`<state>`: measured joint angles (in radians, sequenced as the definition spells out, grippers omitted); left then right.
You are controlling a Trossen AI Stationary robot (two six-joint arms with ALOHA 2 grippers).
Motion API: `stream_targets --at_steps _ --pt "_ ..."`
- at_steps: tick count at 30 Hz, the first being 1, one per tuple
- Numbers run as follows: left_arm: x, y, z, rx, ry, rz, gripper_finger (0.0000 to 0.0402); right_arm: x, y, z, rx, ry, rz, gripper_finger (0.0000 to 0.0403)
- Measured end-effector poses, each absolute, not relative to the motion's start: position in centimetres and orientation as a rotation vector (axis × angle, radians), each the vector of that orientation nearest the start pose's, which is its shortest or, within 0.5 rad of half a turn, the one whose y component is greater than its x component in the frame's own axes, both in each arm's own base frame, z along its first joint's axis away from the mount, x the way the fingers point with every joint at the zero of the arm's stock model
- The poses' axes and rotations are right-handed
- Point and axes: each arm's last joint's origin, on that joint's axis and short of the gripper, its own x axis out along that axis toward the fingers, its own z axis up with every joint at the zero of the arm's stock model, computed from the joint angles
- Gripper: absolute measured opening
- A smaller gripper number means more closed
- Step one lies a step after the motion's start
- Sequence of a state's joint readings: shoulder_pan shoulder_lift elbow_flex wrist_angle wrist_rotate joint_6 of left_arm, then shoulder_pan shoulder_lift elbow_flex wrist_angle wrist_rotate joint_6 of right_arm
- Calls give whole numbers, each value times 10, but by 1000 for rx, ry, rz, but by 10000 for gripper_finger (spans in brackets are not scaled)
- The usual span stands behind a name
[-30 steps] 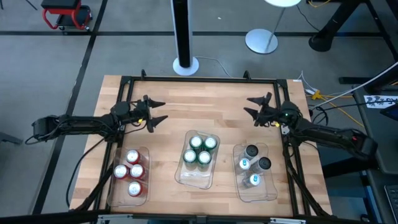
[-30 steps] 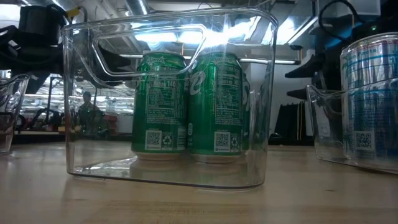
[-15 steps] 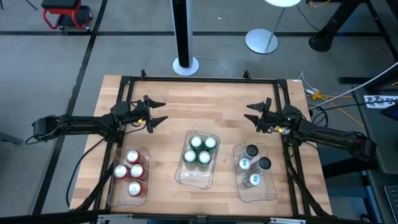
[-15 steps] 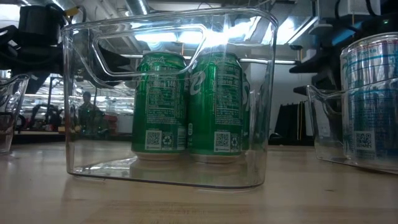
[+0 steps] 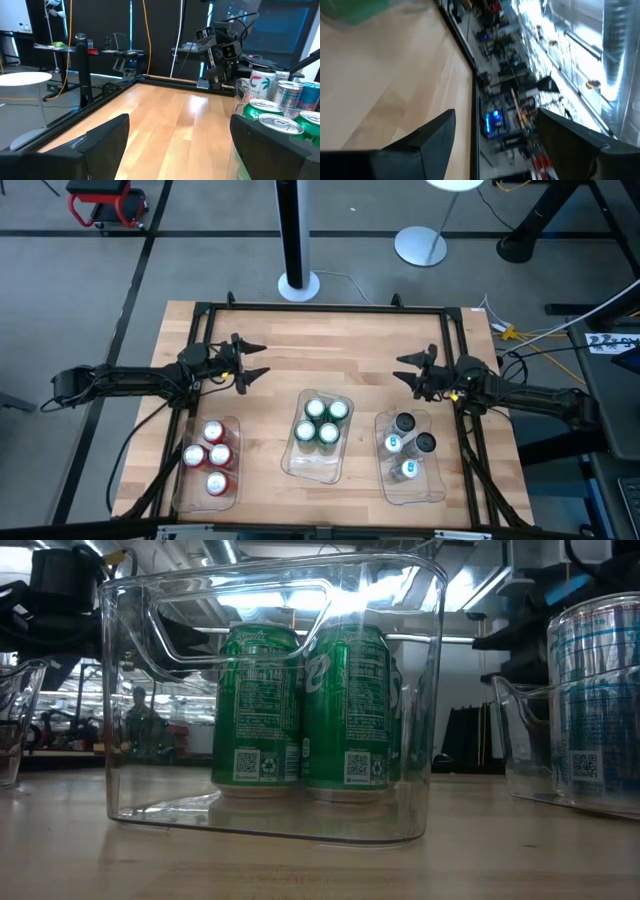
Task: Sort soda cans
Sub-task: Return to Home Position
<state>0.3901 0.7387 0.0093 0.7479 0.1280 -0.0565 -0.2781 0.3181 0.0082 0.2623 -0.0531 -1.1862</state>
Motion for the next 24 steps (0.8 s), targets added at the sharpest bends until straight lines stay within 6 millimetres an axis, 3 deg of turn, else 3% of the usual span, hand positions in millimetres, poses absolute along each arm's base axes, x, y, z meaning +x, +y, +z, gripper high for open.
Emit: stream_targets --at_steps 24 --pt "130 34 163 -109 20 266 333 96 -27 164 -1137 176 -233 278"
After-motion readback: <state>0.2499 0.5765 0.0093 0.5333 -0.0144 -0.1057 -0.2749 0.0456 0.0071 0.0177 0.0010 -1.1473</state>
